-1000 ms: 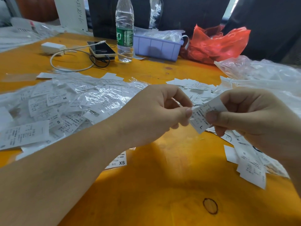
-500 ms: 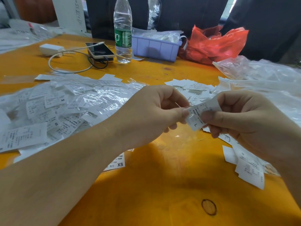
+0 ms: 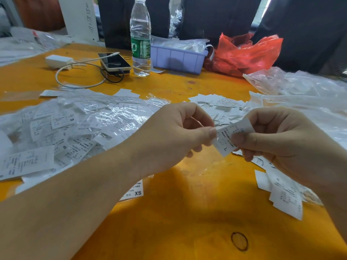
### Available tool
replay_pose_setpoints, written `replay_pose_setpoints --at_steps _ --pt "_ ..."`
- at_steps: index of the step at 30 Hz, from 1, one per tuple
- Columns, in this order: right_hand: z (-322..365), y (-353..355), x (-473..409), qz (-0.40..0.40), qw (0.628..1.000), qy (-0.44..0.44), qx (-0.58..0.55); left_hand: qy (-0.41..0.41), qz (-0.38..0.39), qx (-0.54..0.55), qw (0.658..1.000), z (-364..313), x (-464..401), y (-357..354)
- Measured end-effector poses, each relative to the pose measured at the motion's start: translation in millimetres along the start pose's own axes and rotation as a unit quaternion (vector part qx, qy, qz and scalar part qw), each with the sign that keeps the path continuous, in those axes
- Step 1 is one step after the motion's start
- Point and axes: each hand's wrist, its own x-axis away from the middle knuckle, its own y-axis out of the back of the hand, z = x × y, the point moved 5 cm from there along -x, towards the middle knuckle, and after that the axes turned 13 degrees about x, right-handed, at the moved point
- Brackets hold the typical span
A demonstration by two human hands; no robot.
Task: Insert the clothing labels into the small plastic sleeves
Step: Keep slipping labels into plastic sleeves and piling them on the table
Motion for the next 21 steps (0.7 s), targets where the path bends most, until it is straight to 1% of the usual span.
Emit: replay_pose_setpoints --at_steps 5,8,11,13,15,19,21 --pt "-3 -7 -2 0.001 1.000 -0.007 0.016 -0.010 0.013 -0.020 1.000 1 0 -3" --pt "-3 -10 -2 0.025 1.000 -0.017 0.002 -0.016 0.014 -0.014 1.000 -1 1 -3" --pt "-5 -15 -1 0.048 0.998 -0.033 0.021 -0.021 0.019 -0.024 0.999 0 2 -4" --pt "-5 -18 -1 0.048 0.998 -0.035 0.033 -0.022 0.017 -0.031 0.999 1 2 -6" --pt "-4 -18 -1 0.034 0.998 -0.032 0.035 -0.010 0.018 -0.024 0.999 2 1 -6" --pt "-3 -8 -2 -0.018 0.999 -0.033 -0.004 0.056 0.038 -0.013 0.998 7 0 -4" --pt "-4 -2 -3 -0.045 0.998 -0.038 -0.011 0.070 0.051 -0.003 0.996 8 -2 -1"
